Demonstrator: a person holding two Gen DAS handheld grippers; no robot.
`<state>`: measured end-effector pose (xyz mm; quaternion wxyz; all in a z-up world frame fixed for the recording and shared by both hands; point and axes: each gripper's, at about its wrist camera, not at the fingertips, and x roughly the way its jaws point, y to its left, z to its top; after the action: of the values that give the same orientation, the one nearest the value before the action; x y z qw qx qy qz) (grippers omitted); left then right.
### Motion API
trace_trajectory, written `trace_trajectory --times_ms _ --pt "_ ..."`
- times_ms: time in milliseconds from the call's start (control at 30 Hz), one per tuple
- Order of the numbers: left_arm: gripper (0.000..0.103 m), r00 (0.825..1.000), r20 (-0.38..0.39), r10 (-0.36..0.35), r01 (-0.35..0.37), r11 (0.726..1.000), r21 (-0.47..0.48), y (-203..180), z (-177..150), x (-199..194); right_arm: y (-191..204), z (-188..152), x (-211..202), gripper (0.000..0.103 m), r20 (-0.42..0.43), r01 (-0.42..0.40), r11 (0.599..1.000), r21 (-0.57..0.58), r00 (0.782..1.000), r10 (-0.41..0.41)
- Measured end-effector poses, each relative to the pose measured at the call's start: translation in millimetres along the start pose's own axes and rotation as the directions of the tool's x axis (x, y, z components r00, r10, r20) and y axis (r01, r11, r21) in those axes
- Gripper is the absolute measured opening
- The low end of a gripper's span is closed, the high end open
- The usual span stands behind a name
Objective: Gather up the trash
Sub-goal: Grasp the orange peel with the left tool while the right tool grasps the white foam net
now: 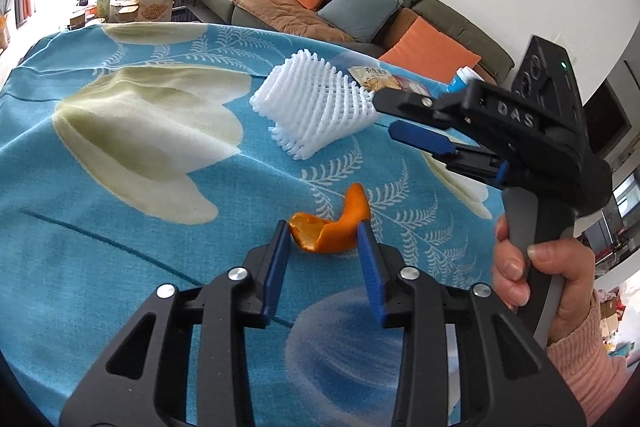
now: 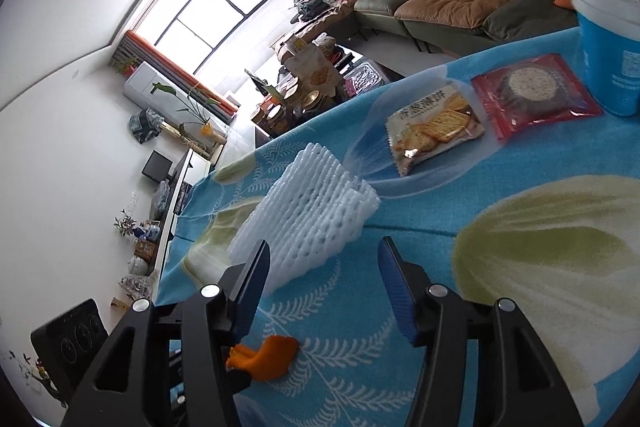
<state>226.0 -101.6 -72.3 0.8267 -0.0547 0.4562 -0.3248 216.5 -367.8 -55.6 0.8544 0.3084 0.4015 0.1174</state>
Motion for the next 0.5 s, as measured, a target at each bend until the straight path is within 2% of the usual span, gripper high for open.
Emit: trace_trajectory --times_ms 133,200,267,367,500 --pt "0.029 1.000 0.004 0.001 -0.001 1.000 0.001 -0.5 -1.0 0.3 1.0 2.5 15.6 0.055 -0.025 -0.007 1.000 0.018 1.000 0.007" --pt "0.028 1.000 0.006 0.008 -0.008 1.000 0.010 -1.4 -2.7 -0.5 2.4 1.3 18.1 0.044 -0.030 -0.002 1.000 0.008 1.000 0.002" --pt "0.026 1.000 0.010 0.012 -0.012 1.000 0.016 -2.1 -4.4 -2.3 2.9 -0.7 20.5 0.017 -0.046 -0.011 1.000 0.005 0.999 0.011" --pt "0.022 1.000 0.015 0.004 -0.005 1.000 0.013 -2.3 -6.8 -5.1 4.2 -3.8 15.3 0.013 -0.034 -0.030 1.000 -0.002 0.999 0.030" --pt "0.005 0.999 0.028 -0.028 0.028 1.000 -0.003 -0.2 -13.7 -14.6 10.3 -7.4 0.9 0.010 -0.002 -0.063 0.997 -0.035 0.998 0.063"
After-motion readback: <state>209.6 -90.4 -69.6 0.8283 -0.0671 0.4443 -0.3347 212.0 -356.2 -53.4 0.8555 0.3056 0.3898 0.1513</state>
